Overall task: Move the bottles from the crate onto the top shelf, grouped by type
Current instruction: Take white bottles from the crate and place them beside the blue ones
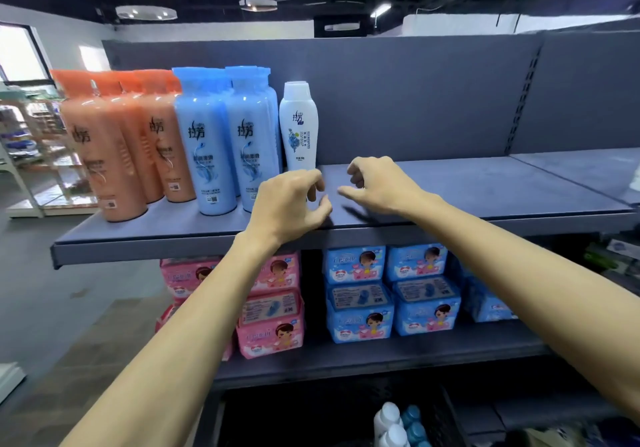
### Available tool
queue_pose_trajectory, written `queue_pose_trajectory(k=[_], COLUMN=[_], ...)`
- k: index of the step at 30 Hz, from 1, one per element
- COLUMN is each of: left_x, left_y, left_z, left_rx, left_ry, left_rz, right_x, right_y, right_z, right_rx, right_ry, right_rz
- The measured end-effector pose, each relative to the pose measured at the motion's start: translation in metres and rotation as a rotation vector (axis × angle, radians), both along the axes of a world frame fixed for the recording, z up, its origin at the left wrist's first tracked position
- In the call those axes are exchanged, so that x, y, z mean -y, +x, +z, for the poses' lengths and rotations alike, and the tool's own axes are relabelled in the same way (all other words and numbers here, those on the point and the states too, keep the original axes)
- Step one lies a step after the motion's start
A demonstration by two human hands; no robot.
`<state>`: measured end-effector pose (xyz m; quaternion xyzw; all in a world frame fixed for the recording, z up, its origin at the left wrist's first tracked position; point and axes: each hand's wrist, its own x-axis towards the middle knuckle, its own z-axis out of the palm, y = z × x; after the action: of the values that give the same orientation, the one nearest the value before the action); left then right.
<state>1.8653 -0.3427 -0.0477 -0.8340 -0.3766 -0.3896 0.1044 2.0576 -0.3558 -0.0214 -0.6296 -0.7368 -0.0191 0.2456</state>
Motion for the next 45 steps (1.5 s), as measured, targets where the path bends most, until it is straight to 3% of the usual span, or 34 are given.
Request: queue_pose_trajectory(k=[9, 14, 26, 34, 45], left_x=[0.052, 0.074, 0.130, 0.170, 0.203], left_y=[0.014, 0.021, 0.039, 0.033, 0.036], left_z=[-0.017, -0.048, -0.189, -0.278, -0.354], left_rx=[-0.021, -0.041, -0.161, -0.239, -0.354], left_ry=[0.113, 0.067, -0.325, -0.593, -0.867], left_rz=[-0.124, -0.192, -0.243, -0.177, -0.112], right_x=[0.086, 0.133, 0.184, 0.218, 0.238], right_y=[0.020, 0.025, 0.038, 0.043, 0.042], right_z=[-0.007, -0.040, -0.179, -0.292, -0.422], right_rx=[-0.072, -0.058, -0.045, -0.188, -0.258], right_ry=[0.123, 0.131, -0.268, -0.584, -0.919], right_rz=[0.015, 0.003, -0.142, -0.260, -0.357])
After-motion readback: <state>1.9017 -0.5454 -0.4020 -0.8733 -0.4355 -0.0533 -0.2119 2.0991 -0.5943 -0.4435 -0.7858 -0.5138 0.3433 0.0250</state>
